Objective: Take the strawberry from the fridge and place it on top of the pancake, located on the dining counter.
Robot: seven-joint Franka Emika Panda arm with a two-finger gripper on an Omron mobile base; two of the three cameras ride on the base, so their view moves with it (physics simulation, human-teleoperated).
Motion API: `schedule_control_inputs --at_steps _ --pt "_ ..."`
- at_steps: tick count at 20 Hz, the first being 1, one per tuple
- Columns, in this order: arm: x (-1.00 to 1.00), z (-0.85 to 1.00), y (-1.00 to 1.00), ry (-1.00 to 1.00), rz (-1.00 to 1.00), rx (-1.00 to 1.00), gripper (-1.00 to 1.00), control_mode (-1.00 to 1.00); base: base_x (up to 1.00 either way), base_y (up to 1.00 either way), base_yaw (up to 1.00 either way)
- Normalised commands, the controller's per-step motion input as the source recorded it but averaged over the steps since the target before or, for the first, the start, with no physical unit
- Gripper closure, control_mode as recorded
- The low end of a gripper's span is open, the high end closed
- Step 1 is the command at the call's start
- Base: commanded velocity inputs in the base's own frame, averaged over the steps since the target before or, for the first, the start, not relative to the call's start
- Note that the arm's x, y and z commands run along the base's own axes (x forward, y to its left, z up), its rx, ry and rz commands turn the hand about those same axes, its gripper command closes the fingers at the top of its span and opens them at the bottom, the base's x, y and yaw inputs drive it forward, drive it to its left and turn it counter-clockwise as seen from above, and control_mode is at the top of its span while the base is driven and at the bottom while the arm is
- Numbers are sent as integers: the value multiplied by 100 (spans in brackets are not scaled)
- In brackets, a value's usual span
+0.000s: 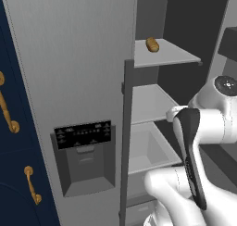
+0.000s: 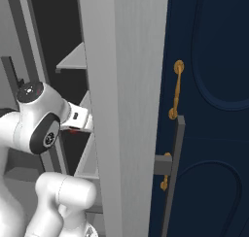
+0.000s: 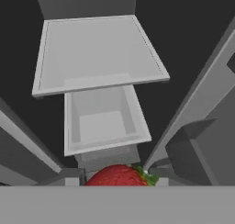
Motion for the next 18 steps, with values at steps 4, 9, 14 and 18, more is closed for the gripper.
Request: schedule_control_inputs --at_steps 4,9,14,18 --pt "-66 4 23 0 0 0 100 -100 0 0 0" --pt "-23 3 2 3 0 0 100 -100 0 0 0" --pt "-21 -1 0 1 0 0 100 -100 0 0 0" --pt "-64 0 0 -6 0 0 100 -100 0 0 0"
